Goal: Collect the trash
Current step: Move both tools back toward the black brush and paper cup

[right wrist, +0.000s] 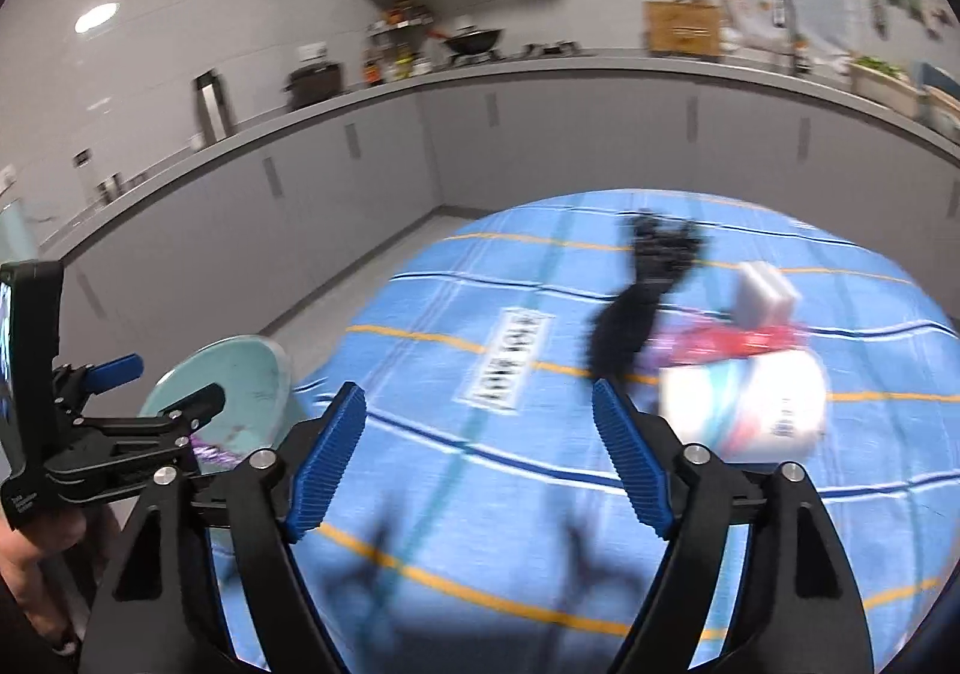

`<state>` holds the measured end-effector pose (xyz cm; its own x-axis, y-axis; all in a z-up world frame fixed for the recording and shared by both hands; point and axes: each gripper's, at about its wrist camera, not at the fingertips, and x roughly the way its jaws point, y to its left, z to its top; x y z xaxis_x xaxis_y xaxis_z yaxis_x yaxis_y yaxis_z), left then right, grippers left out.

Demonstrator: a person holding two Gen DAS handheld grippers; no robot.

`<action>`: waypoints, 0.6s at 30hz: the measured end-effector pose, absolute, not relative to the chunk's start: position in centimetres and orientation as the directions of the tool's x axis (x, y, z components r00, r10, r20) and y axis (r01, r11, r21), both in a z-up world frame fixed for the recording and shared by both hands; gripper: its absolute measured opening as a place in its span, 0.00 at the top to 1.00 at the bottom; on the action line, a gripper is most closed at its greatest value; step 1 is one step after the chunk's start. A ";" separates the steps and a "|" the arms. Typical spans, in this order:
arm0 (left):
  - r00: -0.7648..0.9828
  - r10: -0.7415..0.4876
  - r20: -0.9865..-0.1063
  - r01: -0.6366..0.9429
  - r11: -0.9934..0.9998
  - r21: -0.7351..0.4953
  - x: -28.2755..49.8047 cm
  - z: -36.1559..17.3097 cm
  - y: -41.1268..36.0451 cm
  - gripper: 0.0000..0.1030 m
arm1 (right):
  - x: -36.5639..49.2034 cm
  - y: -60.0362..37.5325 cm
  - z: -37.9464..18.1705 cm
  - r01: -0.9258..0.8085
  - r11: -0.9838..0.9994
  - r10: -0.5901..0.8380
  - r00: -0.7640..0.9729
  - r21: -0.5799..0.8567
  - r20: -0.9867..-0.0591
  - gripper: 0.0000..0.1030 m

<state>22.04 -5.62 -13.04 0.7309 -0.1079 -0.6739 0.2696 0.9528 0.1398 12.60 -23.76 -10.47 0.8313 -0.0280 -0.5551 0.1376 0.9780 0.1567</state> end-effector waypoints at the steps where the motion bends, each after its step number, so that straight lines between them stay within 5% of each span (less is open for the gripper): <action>1: 0.729 -0.121 -0.673 0.286 0.948 0.140 22.0 -13.0 -6.5 0.05 | 12.2 -24.5 -10.4 0.172 0.975 -0.066 0.831 0.141 -0.553 0.23; 7: 0.727 -0.173 -0.665 0.357 0.922 0.150 21.7 -13.1 -10.7 0.05 | 11.0 -27.9 -10.8 0.343 0.938 -0.258 0.795 0.057 -0.549 0.10; 18: 0.707 -0.224 -0.671 0.420 0.896 0.144 22.7 -13.9 -14.4 0.05 | 12.8 -31.1 -13.9 0.449 0.893 -0.330 0.700 0.030 -0.634 0.07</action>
<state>22.66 -14.44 -13.85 0.7066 -0.2235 -0.6714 0.4198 0.8962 0.1435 12.83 -31.09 -13.88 0.6997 -0.3302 -0.6335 0.4488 0.8931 0.0302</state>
